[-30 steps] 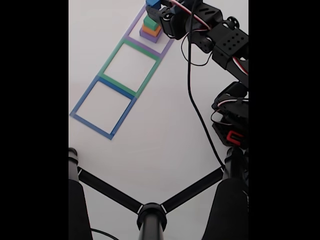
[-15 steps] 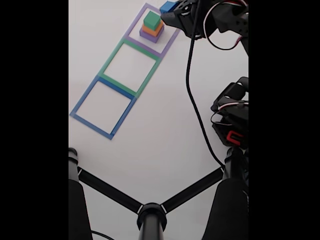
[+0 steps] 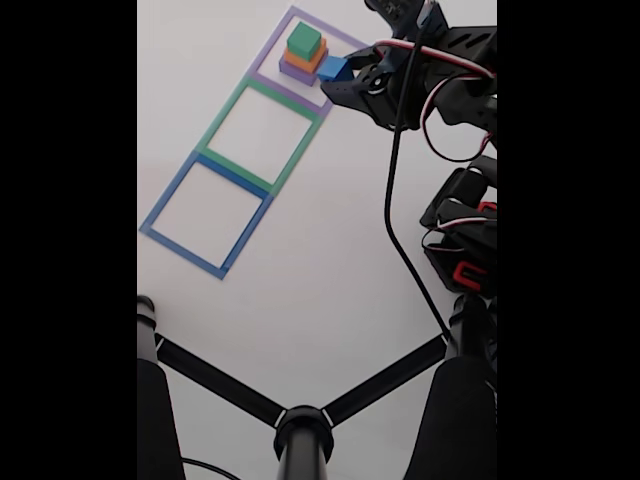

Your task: Tower of hanoi

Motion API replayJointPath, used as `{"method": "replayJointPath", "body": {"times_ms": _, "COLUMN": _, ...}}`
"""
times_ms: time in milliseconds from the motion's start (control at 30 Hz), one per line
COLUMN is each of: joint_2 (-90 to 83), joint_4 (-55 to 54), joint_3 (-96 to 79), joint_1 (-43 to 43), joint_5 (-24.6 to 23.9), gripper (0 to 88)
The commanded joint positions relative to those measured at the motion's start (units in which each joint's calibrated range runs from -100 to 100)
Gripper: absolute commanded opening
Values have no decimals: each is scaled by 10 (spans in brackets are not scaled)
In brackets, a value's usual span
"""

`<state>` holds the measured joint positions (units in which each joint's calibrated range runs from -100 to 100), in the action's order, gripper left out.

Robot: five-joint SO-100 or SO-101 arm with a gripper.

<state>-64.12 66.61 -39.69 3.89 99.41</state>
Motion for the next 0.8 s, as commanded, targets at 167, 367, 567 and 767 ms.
{"method": "replayJointPath", "body": {"times_ms": 167, "joint_2": -13, "joint_4": -499, "joint_3": -385, "joint_1": -13, "joint_5": 6, "gripper": 64}}
{"method": "replayJointPath", "body": {"times_ms": 367, "joint_2": 97, "joint_4": -793, "joint_3": -527, "joint_1": -19, "joint_5": 6, "gripper": 65}}
{"method": "replayJointPath", "body": {"times_ms": 567, "joint_2": 205, "joint_4": -955, "joint_3": -582, "joint_1": -20, "joint_5": 6, "gripper": 67}}
{"method": "replayJointPath", "body": {"times_ms": 767, "joint_2": 370, "joint_4": -1126, "joint_3": -583, "joint_1": -24, "joint_5": 6, "gripper": 68}}
